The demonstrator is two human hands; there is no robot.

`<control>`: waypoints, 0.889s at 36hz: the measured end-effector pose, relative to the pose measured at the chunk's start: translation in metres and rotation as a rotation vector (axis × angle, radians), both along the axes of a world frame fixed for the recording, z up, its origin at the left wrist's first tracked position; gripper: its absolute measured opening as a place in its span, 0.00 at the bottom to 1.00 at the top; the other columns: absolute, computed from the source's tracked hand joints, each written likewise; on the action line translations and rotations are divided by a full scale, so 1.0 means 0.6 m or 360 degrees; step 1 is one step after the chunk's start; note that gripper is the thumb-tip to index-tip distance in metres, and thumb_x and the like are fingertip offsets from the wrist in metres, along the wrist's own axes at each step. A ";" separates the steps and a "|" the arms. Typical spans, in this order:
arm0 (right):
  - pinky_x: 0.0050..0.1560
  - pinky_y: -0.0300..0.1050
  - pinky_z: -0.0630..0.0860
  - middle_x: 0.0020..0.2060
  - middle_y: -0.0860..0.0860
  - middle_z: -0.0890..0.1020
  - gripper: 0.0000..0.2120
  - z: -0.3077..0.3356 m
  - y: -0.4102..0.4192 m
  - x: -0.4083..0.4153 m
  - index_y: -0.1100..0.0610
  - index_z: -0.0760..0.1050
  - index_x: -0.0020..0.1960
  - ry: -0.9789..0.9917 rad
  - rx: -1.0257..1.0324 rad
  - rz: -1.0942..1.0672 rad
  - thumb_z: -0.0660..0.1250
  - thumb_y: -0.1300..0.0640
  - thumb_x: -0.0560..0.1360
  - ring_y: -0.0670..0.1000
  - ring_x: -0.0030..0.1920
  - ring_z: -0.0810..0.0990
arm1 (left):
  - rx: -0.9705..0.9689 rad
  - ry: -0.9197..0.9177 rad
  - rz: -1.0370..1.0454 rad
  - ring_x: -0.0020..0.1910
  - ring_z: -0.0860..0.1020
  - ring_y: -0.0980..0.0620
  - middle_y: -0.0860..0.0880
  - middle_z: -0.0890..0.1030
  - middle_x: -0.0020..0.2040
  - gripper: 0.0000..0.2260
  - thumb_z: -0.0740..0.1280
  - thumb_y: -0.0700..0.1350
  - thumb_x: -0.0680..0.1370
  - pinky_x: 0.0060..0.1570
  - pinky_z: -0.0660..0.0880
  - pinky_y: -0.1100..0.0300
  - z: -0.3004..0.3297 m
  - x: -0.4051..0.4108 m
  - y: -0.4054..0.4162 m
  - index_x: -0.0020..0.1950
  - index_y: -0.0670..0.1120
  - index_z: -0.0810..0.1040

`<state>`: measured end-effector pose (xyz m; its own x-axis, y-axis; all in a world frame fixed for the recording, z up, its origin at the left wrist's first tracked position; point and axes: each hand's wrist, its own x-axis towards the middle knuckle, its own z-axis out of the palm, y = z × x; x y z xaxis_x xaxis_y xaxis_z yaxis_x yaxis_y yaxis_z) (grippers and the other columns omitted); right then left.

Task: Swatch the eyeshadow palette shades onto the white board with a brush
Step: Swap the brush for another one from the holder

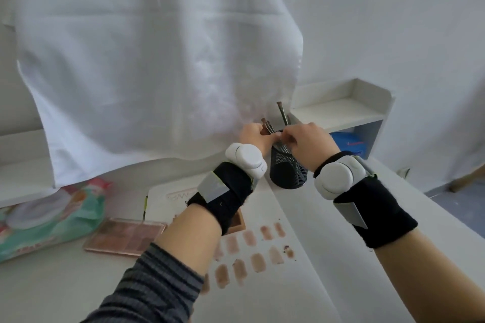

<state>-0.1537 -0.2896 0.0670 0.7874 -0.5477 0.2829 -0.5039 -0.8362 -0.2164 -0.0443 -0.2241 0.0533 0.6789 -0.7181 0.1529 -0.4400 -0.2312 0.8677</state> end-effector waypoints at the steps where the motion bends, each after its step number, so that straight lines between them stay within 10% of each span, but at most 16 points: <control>1: 0.49 0.54 0.77 0.46 0.56 0.80 0.10 0.001 -0.001 0.001 0.55 0.77 0.51 0.0016 0.0014 -0.0002 0.58 0.63 0.75 0.59 0.46 0.77 | 0.0001 -0.0027 -0.0004 0.22 0.64 0.57 0.55 0.66 0.20 0.21 0.71 0.42 0.72 0.23 0.61 0.68 -0.001 0.002 -0.001 0.25 0.47 0.64; 10: 0.50 0.53 0.77 0.47 0.56 0.81 0.07 0.004 -0.006 0.008 0.53 0.78 0.50 0.0002 0.0159 -0.0016 0.63 0.60 0.74 0.59 0.46 0.78 | -0.0180 -0.0056 0.0028 0.25 0.64 0.60 0.32 0.80 0.41 0.09 0.71 0.41 0.73 0.24 0.61 0.71 0.001 0.001 0.007 0.39 0.35 0.79; 18: 0.47 0.51 0.76 0.47 0.55 0.81 0.08 0.000 -0.002 0.013 0.54 0.77 0.51 -0.0181 0.0216 -0.0092 0.66 0.54 0.73 0.58 0.47 0.77 | -0.0140 -0.0012 -0.0025 0.34 0.68 0.50 0.49 0.72 0.27 0.15 0.70 0.42 0.74 0.30 0.62 0.65 0.009 0.009 0.007 0.29 0.43 0.72; 25: 0.47 0.49 0.75 0.47 0.54 0.80 0.10 0.002 0.005 0.012 0.54 0.74 0.53 -0.0289 0.0278 -0.0130 0.67 0.53 0.73 0.57 0.48 0.77 | -0.0297 0.0079 -0.0064 0.46 0.80 0.46 0.39 0.83 0.47 0.07 0.71 0.38 0.72 0.53 0.75 0.52 0.020 0.006 0.021 0.49 0.37 0.82; 32: 0.49 0.52 0.77 0.47 0.55 0.81 0.09 0.007 0.014 0.009 0.54 0.77 0.52 -0.0275 0.0277 -0.0105 0.65 0.53 0.74 0.58 0.48 0.78 | -0.0356 0.0168 -0.0049 0.43 0.79 0.49 0.40 0.83 0.48 0.10 0.72 0.37 0.71 0.48 0.75 0.63 0.036 0.000 0.032 0.51 0.36 0.79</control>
